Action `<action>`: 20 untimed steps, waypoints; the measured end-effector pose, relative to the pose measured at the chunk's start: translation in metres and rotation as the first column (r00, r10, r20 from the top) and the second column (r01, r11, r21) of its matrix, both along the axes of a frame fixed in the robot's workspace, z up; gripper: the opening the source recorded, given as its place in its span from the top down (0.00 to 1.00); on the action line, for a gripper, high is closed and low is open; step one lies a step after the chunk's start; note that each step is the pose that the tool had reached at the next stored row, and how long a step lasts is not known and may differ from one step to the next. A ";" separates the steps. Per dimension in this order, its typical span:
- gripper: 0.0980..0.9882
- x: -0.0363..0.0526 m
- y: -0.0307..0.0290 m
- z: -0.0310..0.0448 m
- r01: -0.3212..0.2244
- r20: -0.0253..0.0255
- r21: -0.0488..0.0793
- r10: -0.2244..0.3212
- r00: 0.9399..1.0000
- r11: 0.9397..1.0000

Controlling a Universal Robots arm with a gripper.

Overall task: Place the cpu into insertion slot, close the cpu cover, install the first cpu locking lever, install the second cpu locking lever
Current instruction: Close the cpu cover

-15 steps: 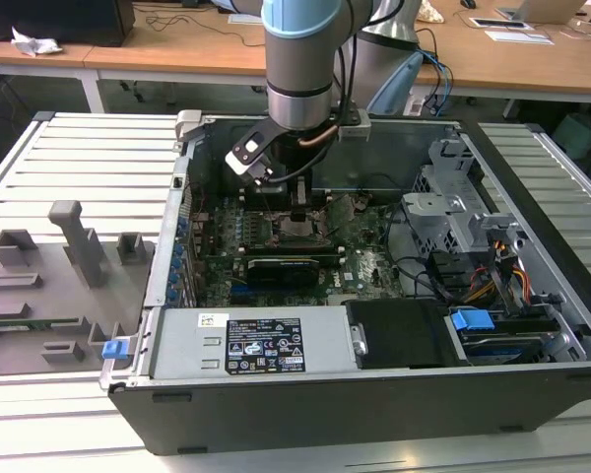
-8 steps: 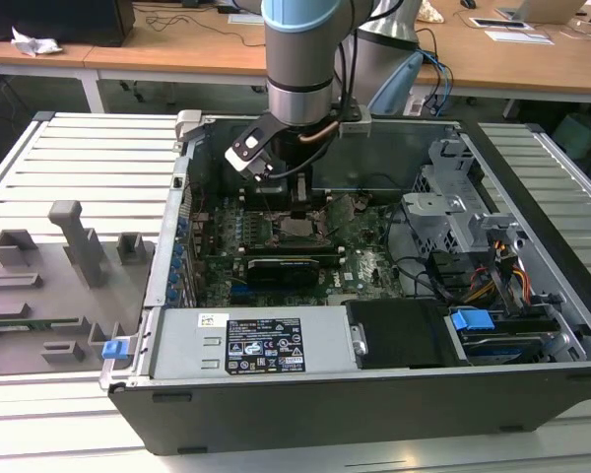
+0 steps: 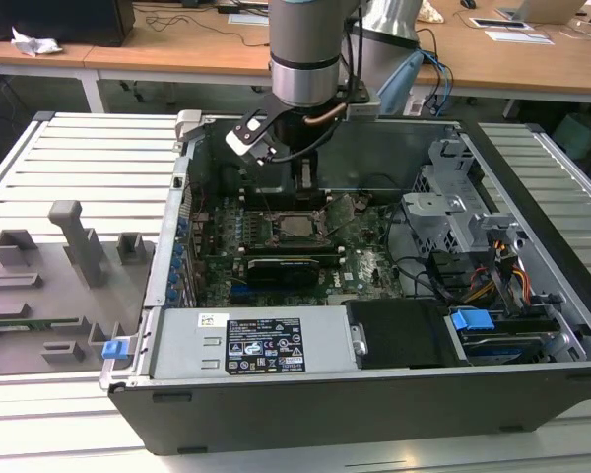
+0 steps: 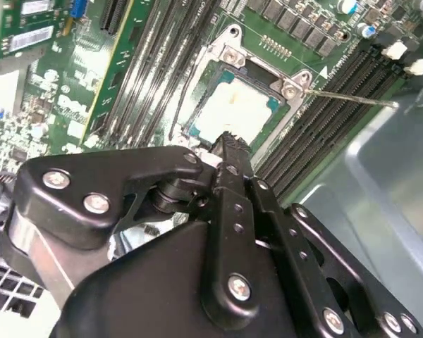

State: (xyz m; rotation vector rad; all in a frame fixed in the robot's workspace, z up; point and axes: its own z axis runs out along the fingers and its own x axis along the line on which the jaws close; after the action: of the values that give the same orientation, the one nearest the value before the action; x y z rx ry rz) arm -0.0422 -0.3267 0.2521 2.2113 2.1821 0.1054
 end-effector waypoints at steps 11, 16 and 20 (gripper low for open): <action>0.99 0.0354 0.0000 0.0093 -0.002 -0.010 0.000 0.002 1.000 1.000; 0.99 0.0356 0.0000 0.0128 -0.003 -0.010 0.000 0.003 1.000 1.000; 0.99 0.0356 0.0000 0.0234 -0.003 -0.010 0.000 0.003 1.000 1.000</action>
State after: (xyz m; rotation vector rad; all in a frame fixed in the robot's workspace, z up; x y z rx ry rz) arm -0.0065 -0.3267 0.2755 2.2142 2.1901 0.0950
